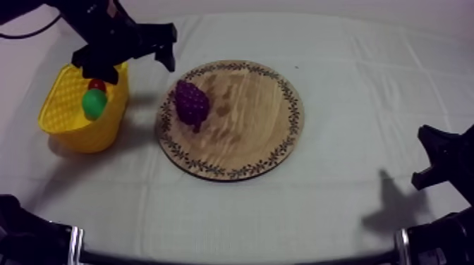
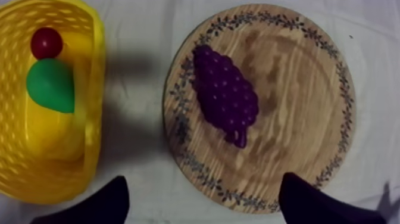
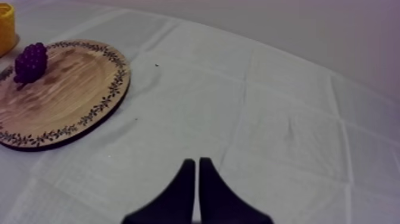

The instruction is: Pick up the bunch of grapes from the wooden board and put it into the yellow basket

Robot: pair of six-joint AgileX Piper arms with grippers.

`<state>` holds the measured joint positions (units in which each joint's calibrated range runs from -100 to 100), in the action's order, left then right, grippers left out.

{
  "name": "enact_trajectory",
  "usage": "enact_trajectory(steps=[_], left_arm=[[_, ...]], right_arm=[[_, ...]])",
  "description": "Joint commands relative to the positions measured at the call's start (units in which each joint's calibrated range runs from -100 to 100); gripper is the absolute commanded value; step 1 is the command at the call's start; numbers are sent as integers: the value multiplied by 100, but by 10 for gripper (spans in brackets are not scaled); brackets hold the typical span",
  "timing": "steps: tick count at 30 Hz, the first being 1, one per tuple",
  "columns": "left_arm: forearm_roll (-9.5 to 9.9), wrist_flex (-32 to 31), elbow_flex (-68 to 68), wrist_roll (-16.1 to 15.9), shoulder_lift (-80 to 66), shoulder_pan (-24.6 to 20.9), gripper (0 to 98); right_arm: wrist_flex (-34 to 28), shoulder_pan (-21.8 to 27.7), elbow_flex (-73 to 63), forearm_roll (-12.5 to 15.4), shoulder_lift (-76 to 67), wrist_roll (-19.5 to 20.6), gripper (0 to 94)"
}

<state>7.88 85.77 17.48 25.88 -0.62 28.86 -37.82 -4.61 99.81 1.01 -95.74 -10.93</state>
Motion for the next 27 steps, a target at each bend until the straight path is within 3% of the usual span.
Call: enact_trajectory(steps=[1, 15, 27], left_arm=[[-5, -42, 28, 42, 220, -9, 955], [-273, -131, -276, 259, 1669, 9, 954], [-312, -131, -903, 323, 2658, 10, 944]], right_arm=[[0, 2, -3, -1, -1, 1, 4], [0, 2, -3, -1, -1, 1, 4], [0, 2, -3, -1, -1, 1, 4]])
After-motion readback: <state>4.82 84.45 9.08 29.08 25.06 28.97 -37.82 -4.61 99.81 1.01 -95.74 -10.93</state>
